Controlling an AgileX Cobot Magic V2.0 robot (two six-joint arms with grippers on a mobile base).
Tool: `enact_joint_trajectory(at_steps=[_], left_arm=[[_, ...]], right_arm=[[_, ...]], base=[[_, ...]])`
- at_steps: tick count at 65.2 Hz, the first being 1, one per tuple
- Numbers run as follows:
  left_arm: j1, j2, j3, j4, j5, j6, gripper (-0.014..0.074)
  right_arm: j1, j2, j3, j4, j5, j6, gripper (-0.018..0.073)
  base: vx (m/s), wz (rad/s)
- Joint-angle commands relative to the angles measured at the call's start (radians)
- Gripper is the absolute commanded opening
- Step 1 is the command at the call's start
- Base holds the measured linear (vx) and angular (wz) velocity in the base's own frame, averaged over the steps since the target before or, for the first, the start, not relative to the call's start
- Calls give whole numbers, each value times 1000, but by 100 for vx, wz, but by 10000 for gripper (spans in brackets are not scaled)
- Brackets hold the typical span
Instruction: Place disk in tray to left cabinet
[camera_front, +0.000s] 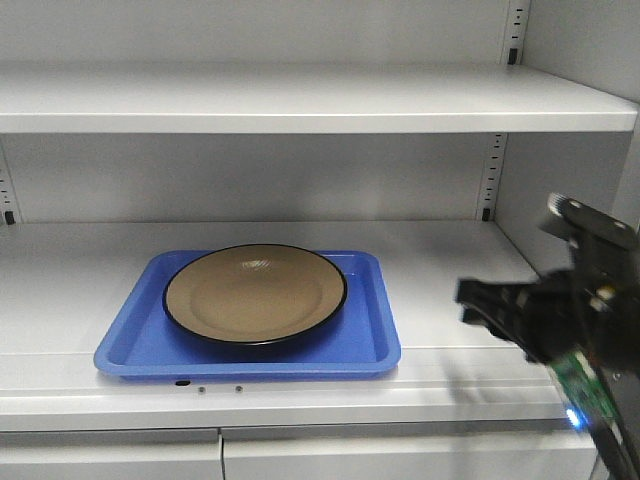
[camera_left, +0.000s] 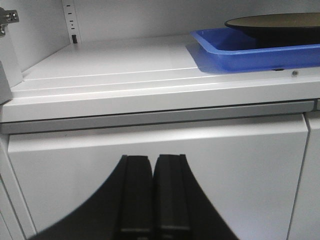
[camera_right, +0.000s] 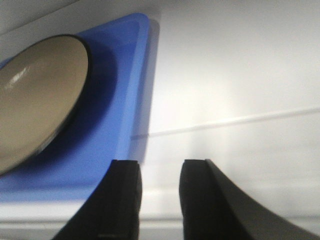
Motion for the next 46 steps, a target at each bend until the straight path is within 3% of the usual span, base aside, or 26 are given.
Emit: enact_joint_trajectory(at_steps=[1,18,34,46], left_arm=[[-1,-14,20,2,-78,0,-6],[-1,-14,20,2,-78,0,-6],[-1,-14,20,2,-78,0,-6],[-1,-14,20,2,-78,0,-6]], right_arm=[[-1,-146,76,-59,-104,-9,223],[-1,-511,426,-266,-145,-9,111],[-3,-843,731,-279,-272,-5,-13],[-3,-1016,913,-322,-302,-5,-8]], base=[[0,0],[0,0],[0,0],[0,0]])
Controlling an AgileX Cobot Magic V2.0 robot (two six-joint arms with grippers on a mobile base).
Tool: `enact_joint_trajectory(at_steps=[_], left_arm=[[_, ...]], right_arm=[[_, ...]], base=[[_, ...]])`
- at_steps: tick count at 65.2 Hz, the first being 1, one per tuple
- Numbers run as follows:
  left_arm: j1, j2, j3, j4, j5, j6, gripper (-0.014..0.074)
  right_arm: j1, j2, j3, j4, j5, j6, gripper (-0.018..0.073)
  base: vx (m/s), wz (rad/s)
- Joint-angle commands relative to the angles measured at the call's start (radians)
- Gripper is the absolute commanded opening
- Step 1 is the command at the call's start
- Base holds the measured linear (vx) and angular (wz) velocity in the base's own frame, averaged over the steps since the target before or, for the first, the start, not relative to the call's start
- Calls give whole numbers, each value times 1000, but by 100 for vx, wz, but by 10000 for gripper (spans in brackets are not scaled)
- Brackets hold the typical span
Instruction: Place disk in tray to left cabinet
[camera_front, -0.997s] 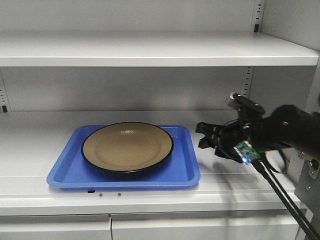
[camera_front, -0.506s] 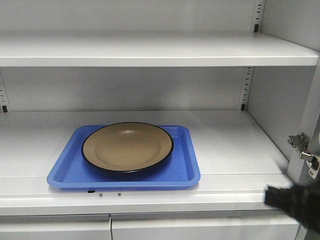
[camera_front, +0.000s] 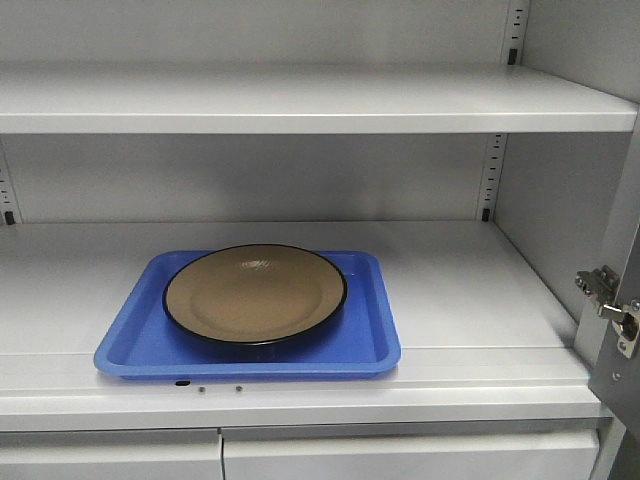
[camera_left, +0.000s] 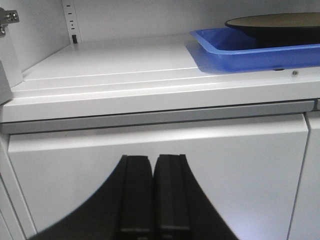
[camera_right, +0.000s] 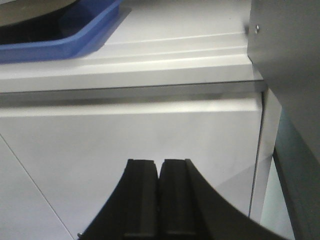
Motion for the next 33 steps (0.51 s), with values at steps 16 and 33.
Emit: enact_joint_trajectory(at_steps=[16,33], left_arm=[[-1,-14,20,1,-78,0,-6],[-1,-14,20,1,-78,0,-6]], right_arm=[[-3,-260,185,-83,-64,-10,-5],[-66,-360,187,-119,-48,-7,-6]], base=[[0,0],[0,0]])
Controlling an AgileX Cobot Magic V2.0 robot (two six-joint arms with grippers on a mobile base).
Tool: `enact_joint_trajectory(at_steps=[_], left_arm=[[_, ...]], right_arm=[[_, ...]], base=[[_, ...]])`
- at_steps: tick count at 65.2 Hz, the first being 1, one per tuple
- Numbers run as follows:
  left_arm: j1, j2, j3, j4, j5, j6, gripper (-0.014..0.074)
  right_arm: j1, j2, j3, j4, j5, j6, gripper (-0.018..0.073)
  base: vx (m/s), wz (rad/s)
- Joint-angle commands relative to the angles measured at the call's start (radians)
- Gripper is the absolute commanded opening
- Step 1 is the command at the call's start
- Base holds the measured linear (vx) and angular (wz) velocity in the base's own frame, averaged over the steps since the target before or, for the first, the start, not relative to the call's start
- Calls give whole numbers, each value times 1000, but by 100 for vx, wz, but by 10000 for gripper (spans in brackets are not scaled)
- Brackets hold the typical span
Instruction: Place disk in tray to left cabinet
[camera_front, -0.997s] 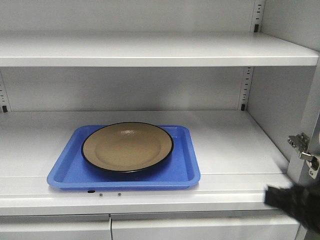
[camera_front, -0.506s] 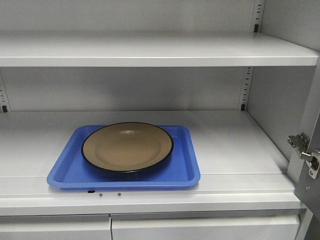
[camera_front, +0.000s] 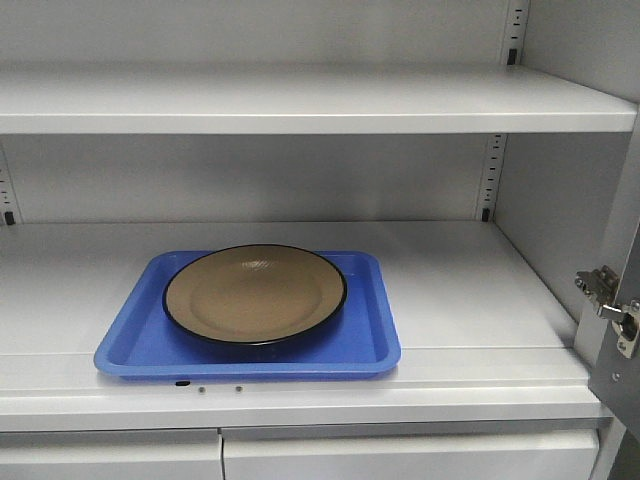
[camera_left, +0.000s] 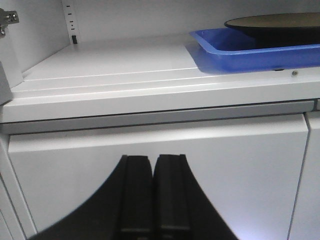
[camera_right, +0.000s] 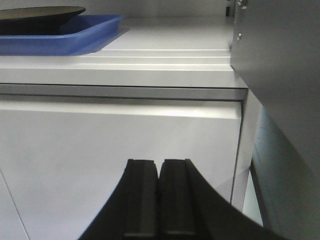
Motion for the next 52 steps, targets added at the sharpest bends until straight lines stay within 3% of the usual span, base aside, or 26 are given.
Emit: enact_joint_trajectory(at_steps=[1,14,52], left_arm=[[-1,-14,20,0,-79,0,-6],[-1,-14,20,0,-79,0,-6],[-1,-14,20,0,-79,0,-6]], right_arm=[[-46,-12,21,-15,-82,-8,-6],[-145,-12,21,18,-92,-8,-6],[-146,-12,21,24,-81,-8,-6]], base=[[0,0],[0,0],[0,0]])
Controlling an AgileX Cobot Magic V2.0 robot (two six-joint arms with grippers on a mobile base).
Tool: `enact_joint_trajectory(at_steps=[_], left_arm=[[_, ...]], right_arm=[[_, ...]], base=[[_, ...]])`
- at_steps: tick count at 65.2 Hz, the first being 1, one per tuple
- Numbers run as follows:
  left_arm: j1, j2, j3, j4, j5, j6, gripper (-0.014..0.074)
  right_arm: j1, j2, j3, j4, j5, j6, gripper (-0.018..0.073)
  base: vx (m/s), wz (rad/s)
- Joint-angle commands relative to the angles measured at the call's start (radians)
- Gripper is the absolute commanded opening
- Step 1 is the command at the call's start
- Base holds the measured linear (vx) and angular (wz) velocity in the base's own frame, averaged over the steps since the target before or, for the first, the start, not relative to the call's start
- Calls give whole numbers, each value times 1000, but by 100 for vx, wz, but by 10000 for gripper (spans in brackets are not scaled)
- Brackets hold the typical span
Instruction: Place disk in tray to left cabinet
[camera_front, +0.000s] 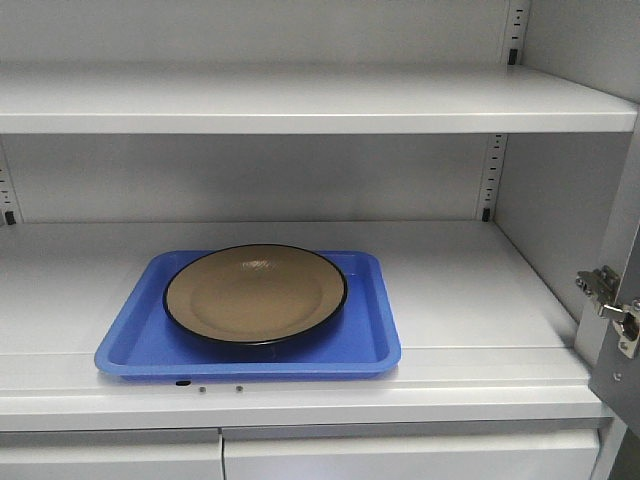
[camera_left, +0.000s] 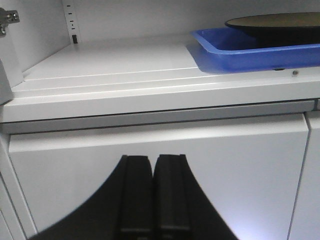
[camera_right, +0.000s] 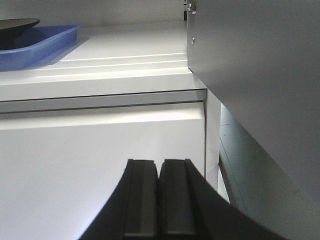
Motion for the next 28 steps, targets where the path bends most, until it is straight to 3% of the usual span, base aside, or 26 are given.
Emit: enact_joint_trajectory(at_steps=[1,28], left_arm=[[-1,-14,20,0,-79,0,-6],[-1,-14,20,0,-79,0,-6]], right_arm=[[-13,-12,21,-15,-75,-5,-6],[-13,-12,21,-15,-75,-5,-6]], base=[[0,0],[0,0]])
